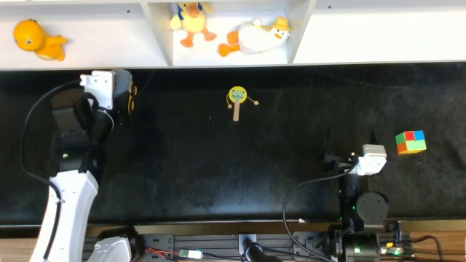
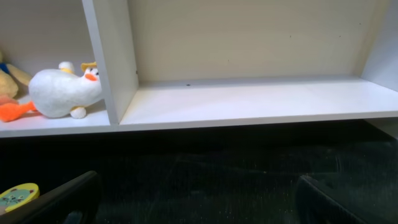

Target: Store Toys

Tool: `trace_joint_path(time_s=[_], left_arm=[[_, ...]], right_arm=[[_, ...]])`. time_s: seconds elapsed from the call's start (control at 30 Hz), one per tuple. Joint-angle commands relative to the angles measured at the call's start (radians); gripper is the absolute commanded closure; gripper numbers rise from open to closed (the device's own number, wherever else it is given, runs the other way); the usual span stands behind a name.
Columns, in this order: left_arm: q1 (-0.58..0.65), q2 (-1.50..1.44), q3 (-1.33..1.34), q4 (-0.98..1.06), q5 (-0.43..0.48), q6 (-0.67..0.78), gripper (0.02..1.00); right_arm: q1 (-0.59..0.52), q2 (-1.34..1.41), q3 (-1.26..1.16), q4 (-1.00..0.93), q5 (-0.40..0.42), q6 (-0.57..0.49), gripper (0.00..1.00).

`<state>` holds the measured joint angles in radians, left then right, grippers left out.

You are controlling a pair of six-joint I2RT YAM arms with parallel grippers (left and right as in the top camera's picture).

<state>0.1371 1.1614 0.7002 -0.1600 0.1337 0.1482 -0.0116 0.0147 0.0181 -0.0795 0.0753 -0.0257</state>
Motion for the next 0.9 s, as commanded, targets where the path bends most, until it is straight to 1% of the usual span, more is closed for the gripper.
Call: trace_joint_path(time_s=[0.03,0.2,0.7,0.9], left_arm=[[-0.004,0.035,0.071,0.021,0.008,-0.027,0.678],[-0.004,0.098,0.136,0.024,0.008,-0.027,0.678],[-0.004,0.317,0.344,0.053,0.007,-0.148,0.702],[-0.004,0.372,0.388,0.071,0.007,-0.158,0.704]], right_arm=[[-0.001,-0.011,-0.013,0.006,-0.005,0.004,0.005],[-0.001,-0.011,-0.013,0.006,-0.005,0.004,0.007],[-0.001,-0.011,-0.013,0.006,-0.005,0.004,0.005],[-0.001,-0.011,-0.013,0.006,-0.005,0.004,0.005]])
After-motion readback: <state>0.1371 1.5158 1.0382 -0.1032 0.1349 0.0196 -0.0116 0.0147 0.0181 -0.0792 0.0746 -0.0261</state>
